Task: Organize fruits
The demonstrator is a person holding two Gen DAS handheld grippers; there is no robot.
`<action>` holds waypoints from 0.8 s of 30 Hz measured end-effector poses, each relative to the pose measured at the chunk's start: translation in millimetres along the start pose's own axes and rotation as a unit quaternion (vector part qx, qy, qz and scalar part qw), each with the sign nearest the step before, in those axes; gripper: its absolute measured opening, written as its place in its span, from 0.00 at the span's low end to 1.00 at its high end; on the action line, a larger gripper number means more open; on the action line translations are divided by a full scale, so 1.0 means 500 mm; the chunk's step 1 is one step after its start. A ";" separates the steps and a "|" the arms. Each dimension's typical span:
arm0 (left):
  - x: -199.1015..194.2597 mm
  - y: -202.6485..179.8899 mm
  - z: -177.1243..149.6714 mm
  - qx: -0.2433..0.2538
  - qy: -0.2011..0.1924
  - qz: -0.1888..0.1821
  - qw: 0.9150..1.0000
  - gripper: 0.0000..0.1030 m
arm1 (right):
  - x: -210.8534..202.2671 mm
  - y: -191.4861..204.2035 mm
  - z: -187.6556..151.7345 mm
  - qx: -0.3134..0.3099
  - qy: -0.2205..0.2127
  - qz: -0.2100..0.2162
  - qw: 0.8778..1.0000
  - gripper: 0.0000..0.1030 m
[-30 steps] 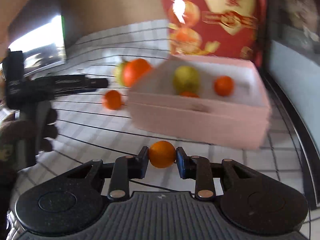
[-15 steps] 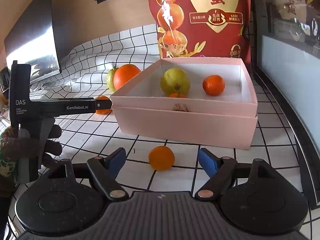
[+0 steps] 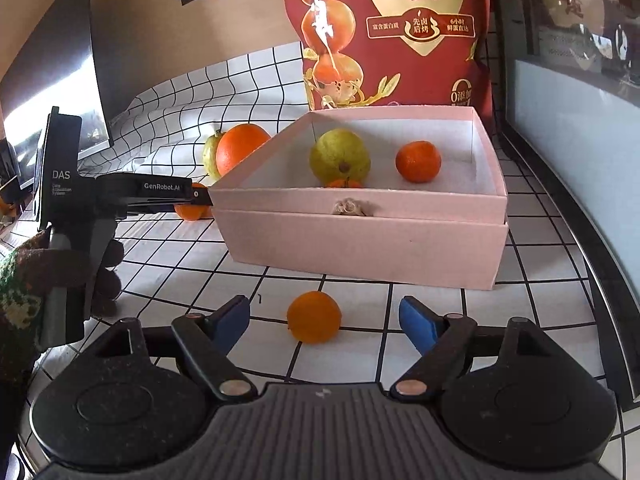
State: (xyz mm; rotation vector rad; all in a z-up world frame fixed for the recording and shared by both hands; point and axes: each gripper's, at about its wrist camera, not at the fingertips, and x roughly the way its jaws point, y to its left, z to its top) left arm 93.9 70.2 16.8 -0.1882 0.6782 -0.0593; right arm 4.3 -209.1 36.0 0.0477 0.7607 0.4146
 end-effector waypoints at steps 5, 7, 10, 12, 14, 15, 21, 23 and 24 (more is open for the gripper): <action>-0.084 -0.015 -0.038 -0.014 -0.009 -0.041 0.999 0.46 | 0.000 -0.007 -0.001 0.012 0.001 0.000 1.000 0.81; -0.137 -0.031 -0.068 -0.004 -0.016 -0.054 0.998 0.46 | 0.000 -0.009 -0.001 0.016 0.002 0.002 1.000 0.81; -0.186 -0.058 -0.116 0.021 -0.005 -0.058 0.998 0.46 | 0.003 -0.011 0.000 0.019 0.007 0.005 1.000 0.82; -0.198 -0.066 -0.143 0.022 0.005 -0.066 0.998 0.46 | 0.007 -0.010 0.000 0.019 0.014 0.004 1.000 0.82; -0.199 -0.069 -0.159 0.018 0.010 -0.066 0.998 0.46 | 0.009 -0.010 0.001 0.017 0.017 0.003 1.000 0.83; -0.202 -0.072 -0.164 0.020 0.002 -0.063 0.998 0.46 | 0.010 -0.008 0.000 0.014 0.018 0.001 1.000 0.83; -0.199 -0.080 -0.155 0.027 0.002 -0.053 0.998 0.46 | 0.024 0.023 -0.001 -0.032 0.035 -0.034 0.998 0.86; -0.196 -0.074 -0.155 0.020 0.009 -0.063 0.998 0.47 | 0.033 0.040 -0.003 -0.059 0.046 -0.050 0.996 0.88; -0.197 -0.072 -0.156 0.018 0.008 -0.065 0.998 0.47 | 0.038 0.050 -0.004 -0.074 0.052 -0.059 0.994 0.92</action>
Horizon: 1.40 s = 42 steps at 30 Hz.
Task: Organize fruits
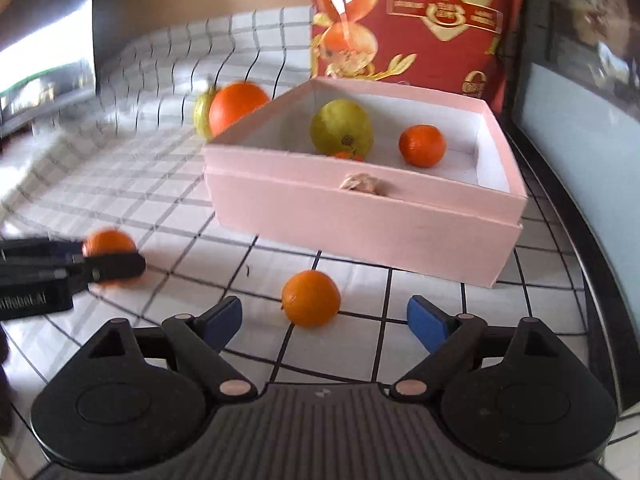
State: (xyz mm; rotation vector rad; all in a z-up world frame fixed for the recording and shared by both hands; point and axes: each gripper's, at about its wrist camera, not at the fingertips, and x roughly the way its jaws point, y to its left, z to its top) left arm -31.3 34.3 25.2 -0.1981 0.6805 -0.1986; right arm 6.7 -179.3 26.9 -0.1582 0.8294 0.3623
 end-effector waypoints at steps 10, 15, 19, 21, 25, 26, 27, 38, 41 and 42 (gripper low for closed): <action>0.001 -0.002 0.000 0.002 0.001 0.002 1.000 0.47 | 0.011 -0.004 0.014 0.024 0.037 -0.019 0.999 1.00; 0.001 -0.004 -0.001 0.004 0.002 0.004 1.000 0.47 | 0.009 -0.002 0.011 0.019 0.034 -0.020 0.999 1.00; 0.001 -0.004 -0.001 0.005 0.002 0.005 1.000 0.47 | 0.008 -0.008 0.015 0.012 0.032 -0.004 0.999 0.96; 0.001 -0.004 -0.001 0.005 0.002 0.005 1.000 0.47 | 0.008 -0.011 0.012 0.016 0.024 -0.008 1.000 0.94; 0.002 -0.004 -0.001 0.006 0.003 0.005 1.000 0.47 | 0.001 -0.001 0.007 0.000 0.008 -0.002 1.000 0.79; 0.002 -0.004 -0.001 0.006 0.003 0.005 1.000 0.47 | -0.002 0.004 0.006 -0.006 0.004 0.000 1.000 0.76; 0.001 -0.004 -0.001 0.005 0.003 0.005 1.000 0.48 | -0.005 0.010 0.005 -0.013 0.001 0.003 1.000 0.68; 0.001 -0.002 -0.001 0.000 0.003 0.002 1.000 0.47 | -0.010 0.006 0.012 -0.002 0.002 0.025 1.000 0.46; 0.002 -0.002 -0.001 -0.003 0.002 0.001 1.000 0.47 | -0.013 -0.001 0.011 0.000 0.002 0.022 1.000 0.38; 0.002 -0.001 -0.001 -0.004 0.002 0.001 1.000 0.47 | -0.015 -0.001 0.009 0.000 0.002 0.021 1.000 0.34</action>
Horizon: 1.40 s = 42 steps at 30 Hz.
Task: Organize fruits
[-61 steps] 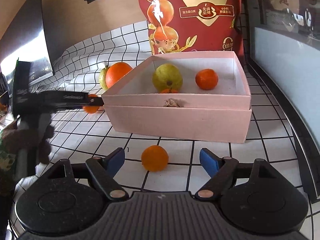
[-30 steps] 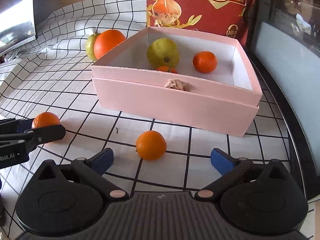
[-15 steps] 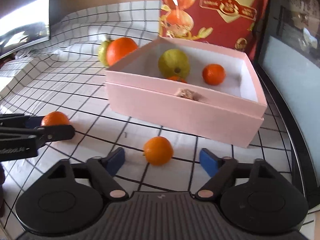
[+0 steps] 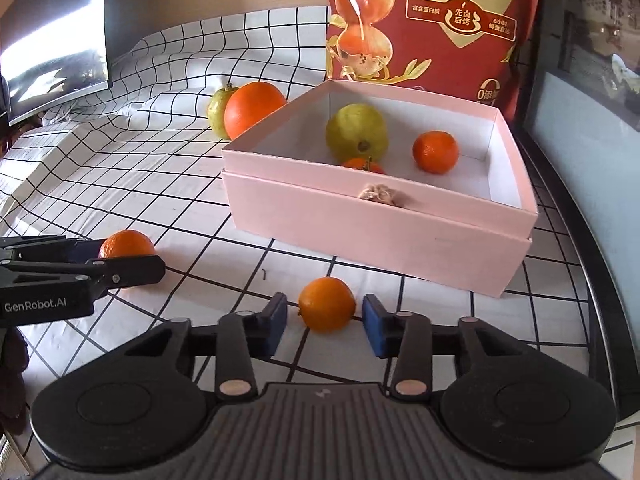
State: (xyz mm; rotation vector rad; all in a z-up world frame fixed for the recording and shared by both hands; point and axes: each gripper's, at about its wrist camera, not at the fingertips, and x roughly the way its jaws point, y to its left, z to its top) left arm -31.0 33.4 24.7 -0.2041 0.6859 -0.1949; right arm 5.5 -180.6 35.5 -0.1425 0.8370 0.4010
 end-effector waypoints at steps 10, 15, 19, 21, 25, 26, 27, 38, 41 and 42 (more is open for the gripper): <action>-0.001 0.004 -0.001 -0.008 -0.001 -0.003 1.000 0.47 | -0.032 0.001 -0.018 -0.010 -0.013 0.001 1.000 0.29; 0.000 0.004 -0.001 -0.008 -0.001 -0.002 1.000 0.47 | -0.057 0.004 -0.023 -0.014 -0.019 -0.004 1.000 0.28; 0.001 -0.008 -0.001 0.010 0.001 0.012 1.000 0.47 | -0.062 -0.003 -0.028 -0.013 -0.009 -0.029 0.999 0.28; 0.004 -0.019 0.000 0.026 0.002 0.023 0.999 0.47 | -0.067 -0.010 -0.030 -0.008 -0.008 -0.031 0.999 0.28; 0.013 -0.036 0.022 0.019 0.006 -0.005 1.000 0.46 | -0.087 -0.026 -0.014 0.008 -0.016 -0.027 0.999 0.28; 0.015 -0.043 0.037 0.010 0.004 -0.020 1.000 0.46 | -0.094 -0.028 -0.004 0.008 -0.024 -0.030 0.999 0.28; 0.014 -0.055 0.055 0.010 -0.004 -0.028 1.000 0.46 | -0.103 -0.027 0.008 0.006 -0.033 -0.038 0.999 0.28; 0.099 -0.187 0.300 0.029 -0.024 -0.072 0.997 0.46 | -0.225 -0.039 0.305 0.027 -0.132 -0.071 0.988 0.29; 0.178 -0.186 0.304 0.013 0.022 -0.090 0.996 0.46 | -0.230 -0.043 0.369 0.035 -0.146 -0.094 0.984 0.28; 0.198 -0.190 0.297 0.014 0.032 -0.091 0.995 0.46 | -0.229 -0.046 0.383 0.036 -0.148 -0.098 0.983 0.28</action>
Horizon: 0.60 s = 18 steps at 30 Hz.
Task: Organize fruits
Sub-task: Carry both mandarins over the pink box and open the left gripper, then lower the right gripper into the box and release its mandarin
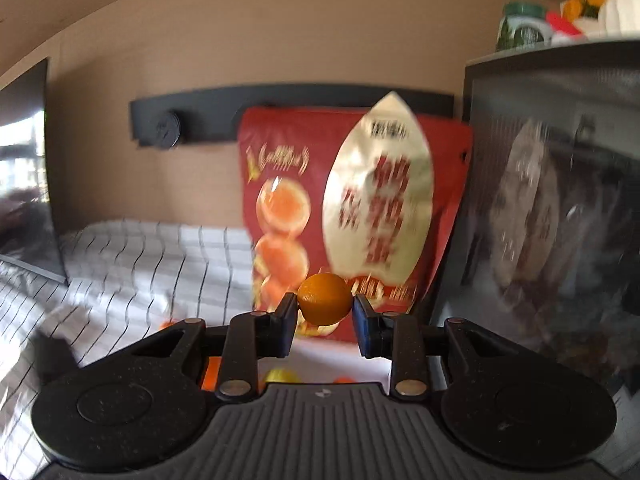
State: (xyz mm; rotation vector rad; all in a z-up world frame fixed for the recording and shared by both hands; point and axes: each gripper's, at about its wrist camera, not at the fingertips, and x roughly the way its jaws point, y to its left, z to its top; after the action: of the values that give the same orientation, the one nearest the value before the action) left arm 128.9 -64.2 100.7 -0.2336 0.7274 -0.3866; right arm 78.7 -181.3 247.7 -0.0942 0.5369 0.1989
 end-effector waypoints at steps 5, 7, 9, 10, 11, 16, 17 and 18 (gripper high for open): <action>0.081 -0.016 -0.042 0.035 0.061 0.026 0.997 0.46 | 0.016 0.000 0.025 0.002 -0.007 -0.022 1.000 0.28; 0.080 -0.022 -0.048 0.051 0.046 0.032 0.997 0.47 | 0.017 0.001 0.026 0.002 -0.007 -0.025 1.000 0.28; 0.066 -0.023 -0.045 0.052 0.031 0.025 0.998 0.47 | 0.017 0.002 0.025 0.002 -0.004 -0.021 1.000 0.28; 0.055 -0.020 -0.042 0.047 0.018 0.018 0.999 0.47 | 0.012 0.001 0.022 0.001 -0.005 -0.020 1.000 0.28; 0.042 -0.016 -0.035 0.041 0.003 0.012 0.999 0.47 | 0.008 0.002 0.018 -0.002 -0.007 -0.018 1.000 0.28; -0.037 0.038 -0.021 0.009 -0.060 0.019 0.998 0.47 | -0.002 0.005 0.006 -0.010 -0.008 -0.007 1.000 0.28; -0.057 0.054 -0.027 0.005 -0.076 0.031 0.997 0.47 | 0.002 0.001 0.003 -0.007 -0.003 -0.005 1.000 0.28; -0.073 0.074 -0.032 -0.001 -0.090 0.043 0.995 0.47 | 0.010 -0.004 -0.001 -0.001 0.004 -0.001 1.000 0.29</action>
State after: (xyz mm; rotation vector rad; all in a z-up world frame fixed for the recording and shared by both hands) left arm 102.7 -16.7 98.7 -0.2354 0.5595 -0.2785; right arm 82.9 -182.4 244.7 -0.0983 0.5450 0.1967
